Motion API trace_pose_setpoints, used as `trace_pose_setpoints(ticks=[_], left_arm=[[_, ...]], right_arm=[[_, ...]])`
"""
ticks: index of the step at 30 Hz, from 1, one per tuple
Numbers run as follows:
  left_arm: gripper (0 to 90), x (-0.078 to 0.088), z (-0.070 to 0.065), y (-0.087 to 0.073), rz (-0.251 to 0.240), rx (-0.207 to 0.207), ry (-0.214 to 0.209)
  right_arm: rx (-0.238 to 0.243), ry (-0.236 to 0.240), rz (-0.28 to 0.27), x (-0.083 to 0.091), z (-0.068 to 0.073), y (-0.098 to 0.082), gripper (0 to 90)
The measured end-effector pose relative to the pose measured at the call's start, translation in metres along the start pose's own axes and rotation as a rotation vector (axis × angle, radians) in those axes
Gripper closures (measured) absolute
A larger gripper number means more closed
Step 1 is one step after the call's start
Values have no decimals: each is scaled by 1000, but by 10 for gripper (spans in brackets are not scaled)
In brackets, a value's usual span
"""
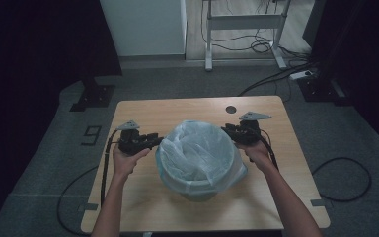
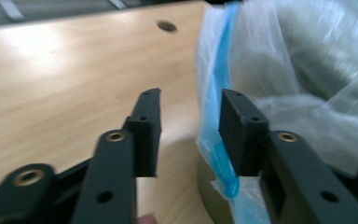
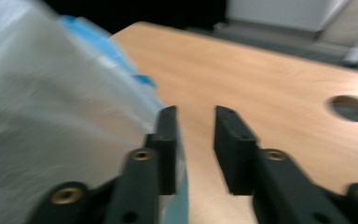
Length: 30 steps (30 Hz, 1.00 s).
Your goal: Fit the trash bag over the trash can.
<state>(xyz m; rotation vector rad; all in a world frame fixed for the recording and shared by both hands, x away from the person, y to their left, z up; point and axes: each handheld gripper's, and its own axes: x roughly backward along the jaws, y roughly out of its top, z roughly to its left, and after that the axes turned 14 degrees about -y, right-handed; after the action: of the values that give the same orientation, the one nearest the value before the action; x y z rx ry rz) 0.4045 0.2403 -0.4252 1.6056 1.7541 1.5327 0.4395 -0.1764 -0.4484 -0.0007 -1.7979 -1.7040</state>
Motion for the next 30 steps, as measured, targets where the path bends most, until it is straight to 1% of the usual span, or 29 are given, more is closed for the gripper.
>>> trace_pose_setpoints(ticks=[2,3,6,7,8,10,12,14,16,17,19,21,24,26,28,30], left_arm=[[535,9,-2,2,-30,-9,6],[517,13,-3,3,-37,-16,5],[476,22,-9,6,-44,-49,-7],[458,24,-12,7,-46,-61,-16],[458,25,-15,8,-47,-73,-26],[438,28,-21,10,-50,-98,-48],[429,29,-27,12,-54,-126,-66],[423,30,-35,17,-50,-156,-83],[420,30,-43,22,-39,-195,-100],[420,29,-48,26,-29,-210,-114],[416,27,-56,32,-7,-244,-126],[412,25,-64,39,14,-272,-152],[411,19,-72,47,50,-301,-189],[416,14,-76,51,81,-319,-213],[421,9,-79,56,121,-339,-220],[439,1,-81,60,158,-349,-226]], right_arm=[[-21,-35,-35,8,-4,3,568],[-29,-46,-46,13,-6,4,546],[-40,-56,-63,25,-11,4,492],[-42,-53,-71,34,-13,2,472],[-42,-53,-71,34,-13,2,472],[-45,-44,-74,43,-14,0,451],[-47,-23,-80,52,-14,-4,441],[-29,-4,-83,63,-11,-9,424],[-7,16,-88,75,-8,-14,409],[-3,31,-90,81,-7,-18,403],[7,63,-92,93,-4,-25,392],[18,83,-97,105,-1,-34,387],[17,114,-106,123,1,-48,387],[6,129,-115,135,2,-59,387],[-3,138,-119,145,1,-71,387],[-12,145,-118,154,0,-83,387]])
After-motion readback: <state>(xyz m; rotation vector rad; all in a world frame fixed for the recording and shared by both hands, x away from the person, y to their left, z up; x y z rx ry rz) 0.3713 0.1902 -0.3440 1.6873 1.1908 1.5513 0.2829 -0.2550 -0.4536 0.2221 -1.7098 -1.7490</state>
